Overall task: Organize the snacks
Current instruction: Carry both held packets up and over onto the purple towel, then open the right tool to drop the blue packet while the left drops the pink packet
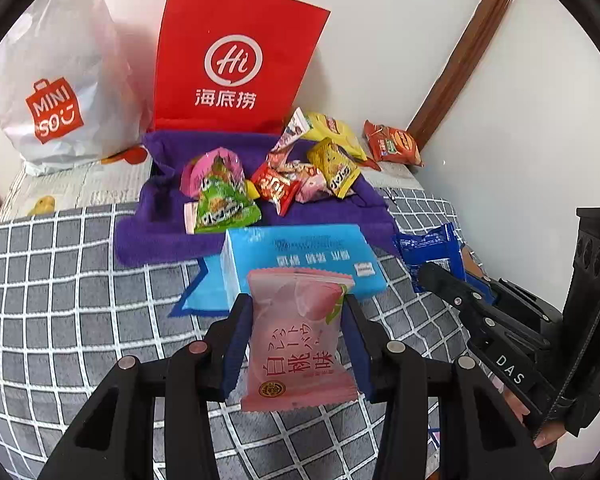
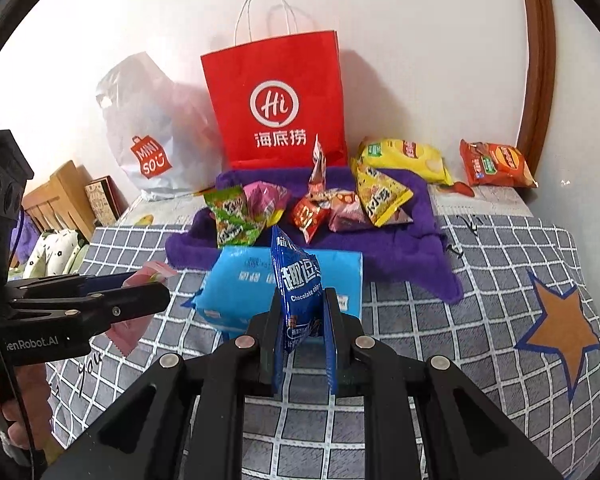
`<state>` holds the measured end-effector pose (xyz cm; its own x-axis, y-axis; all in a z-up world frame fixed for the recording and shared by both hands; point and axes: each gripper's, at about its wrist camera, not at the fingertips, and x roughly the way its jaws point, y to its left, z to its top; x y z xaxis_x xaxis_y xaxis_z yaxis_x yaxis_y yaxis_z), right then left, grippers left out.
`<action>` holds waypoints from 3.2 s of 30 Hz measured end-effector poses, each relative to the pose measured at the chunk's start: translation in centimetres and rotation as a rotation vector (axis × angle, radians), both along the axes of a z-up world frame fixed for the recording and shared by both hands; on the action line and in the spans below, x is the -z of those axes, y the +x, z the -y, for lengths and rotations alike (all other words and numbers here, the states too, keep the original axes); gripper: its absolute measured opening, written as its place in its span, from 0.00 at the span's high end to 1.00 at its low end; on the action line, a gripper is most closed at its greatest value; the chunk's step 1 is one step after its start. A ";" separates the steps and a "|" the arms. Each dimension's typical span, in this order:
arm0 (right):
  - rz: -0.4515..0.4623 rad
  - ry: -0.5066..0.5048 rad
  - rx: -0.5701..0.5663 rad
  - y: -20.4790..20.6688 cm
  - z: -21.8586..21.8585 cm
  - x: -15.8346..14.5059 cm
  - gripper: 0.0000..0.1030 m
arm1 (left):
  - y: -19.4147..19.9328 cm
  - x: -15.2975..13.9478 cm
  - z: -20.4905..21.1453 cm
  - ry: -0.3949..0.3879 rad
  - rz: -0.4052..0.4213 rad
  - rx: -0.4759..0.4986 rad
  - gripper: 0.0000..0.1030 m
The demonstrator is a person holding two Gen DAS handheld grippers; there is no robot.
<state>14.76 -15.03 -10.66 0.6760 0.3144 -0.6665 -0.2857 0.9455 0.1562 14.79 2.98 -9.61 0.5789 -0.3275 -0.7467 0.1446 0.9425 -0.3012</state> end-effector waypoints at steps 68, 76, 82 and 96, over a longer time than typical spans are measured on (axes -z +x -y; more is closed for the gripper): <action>-0.213 -0.110 -0.043 21.4 -1.3 3.7 0.84 | 18.6 2.3 -3.4 -0.034 -0.018 -0.086 0.59; -0.232 -0.137 -0.062 21.6 -2.3 4.8 0.83 | 18.7 3.1 -2.3 -0.027 -0.033 -0.055 0.58; -0.222 -0.119 -0.049 21.7 -1.5 4.2 0.64 | 18.8 3.7 -1.8 -0.016 -0.046 -0.047 0.58; -0.184 -0.094 -0.017 21.3 -0.7 2.7 0.60 | 19.2 4.3 -0.8 0.019 -0.050 -0.028 0.58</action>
<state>36.10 -14.34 -13.38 0.5348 0.2552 -0.8055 -0.2769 0.9536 0.1183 33.99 3.82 -13.90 0.5496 -0.2972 -0.7808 0.1033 0.9516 -0.2895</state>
